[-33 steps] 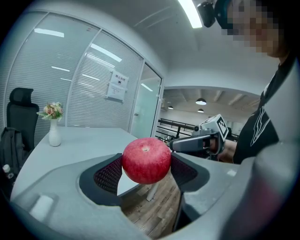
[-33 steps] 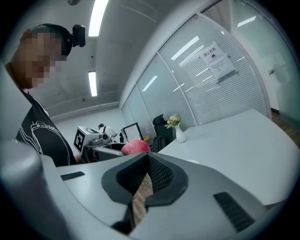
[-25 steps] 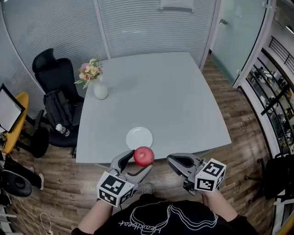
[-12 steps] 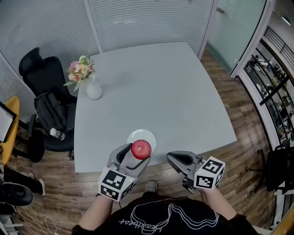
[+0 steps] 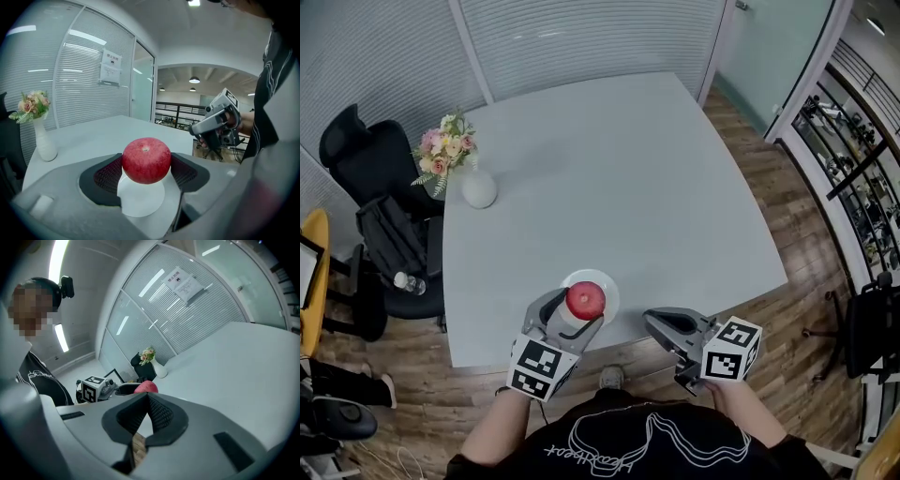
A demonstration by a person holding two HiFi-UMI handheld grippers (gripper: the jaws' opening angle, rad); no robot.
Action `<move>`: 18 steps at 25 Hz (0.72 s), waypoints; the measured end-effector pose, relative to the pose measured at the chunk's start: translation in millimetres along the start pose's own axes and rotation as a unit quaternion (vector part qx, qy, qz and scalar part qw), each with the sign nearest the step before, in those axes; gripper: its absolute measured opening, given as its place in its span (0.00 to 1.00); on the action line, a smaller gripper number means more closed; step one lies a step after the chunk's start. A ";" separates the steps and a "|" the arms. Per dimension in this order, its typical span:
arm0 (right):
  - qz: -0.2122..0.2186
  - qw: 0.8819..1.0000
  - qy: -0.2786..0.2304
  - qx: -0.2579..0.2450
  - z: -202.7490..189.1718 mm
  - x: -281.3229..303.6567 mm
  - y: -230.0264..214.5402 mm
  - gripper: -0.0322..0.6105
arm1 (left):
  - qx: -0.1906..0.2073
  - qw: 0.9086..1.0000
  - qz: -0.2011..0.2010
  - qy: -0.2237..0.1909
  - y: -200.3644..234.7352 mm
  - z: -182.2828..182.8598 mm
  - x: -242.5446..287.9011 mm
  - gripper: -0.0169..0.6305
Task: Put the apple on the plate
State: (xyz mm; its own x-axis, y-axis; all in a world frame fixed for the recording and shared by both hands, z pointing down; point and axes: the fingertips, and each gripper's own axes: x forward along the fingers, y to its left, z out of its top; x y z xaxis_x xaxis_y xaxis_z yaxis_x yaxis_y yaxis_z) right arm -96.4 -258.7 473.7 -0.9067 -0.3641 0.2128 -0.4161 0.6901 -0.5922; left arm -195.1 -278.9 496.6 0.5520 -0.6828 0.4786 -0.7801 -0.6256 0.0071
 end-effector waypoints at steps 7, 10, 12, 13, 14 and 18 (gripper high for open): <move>-0.016 0.999 -0.007 0.027 -5.5 -4.2 -18.2 0.06 | 0.018 1.000 -0.008 0.021 4.2 -32.0 25.8 0.52; -0.022 0.999 -0.004 0.038 -11.6 -4.5 -23.1 0.06 | 0.013 0.999 -0.021 0.029 4.8 -48.6 36.1 0.52; -0.024 0.999 -0.001 0.043 -16.0 -3.3 -25.1 0.06 | 0.022 0.999 -0.019 0.038 8.0 -58.9 43.3 0.52; -0.026 0.999 0.000 0.045 -17.9 -3.1 -26.0 0.06 | 0.028 0.999 -0.017 0.043 9.8 -63.2 46.6 0.52; -0.029 0.999 0.002 0.046 -19.7 -3.3 -27.2 0.06 | 0.034 0.998 -0.015 0.046 11.2 -66.7 49.6 0.52; -0.038 0.998 0.003 0.051 -25.1 -7.0 -30.7 0.06 | 0.045 0.998 -0.011 0.051 13.0 -77.1 58.7 0.52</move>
State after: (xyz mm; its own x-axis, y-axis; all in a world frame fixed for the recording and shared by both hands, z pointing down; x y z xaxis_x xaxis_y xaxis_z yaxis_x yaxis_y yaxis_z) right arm -79.0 -261.6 509.8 -0.8737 -0.4086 0.2639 -0.4742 0.5943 -0.6496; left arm -195.6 -298.0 592.4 0.5329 -0.6287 0.5664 -0.7355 -0.6751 -0.0572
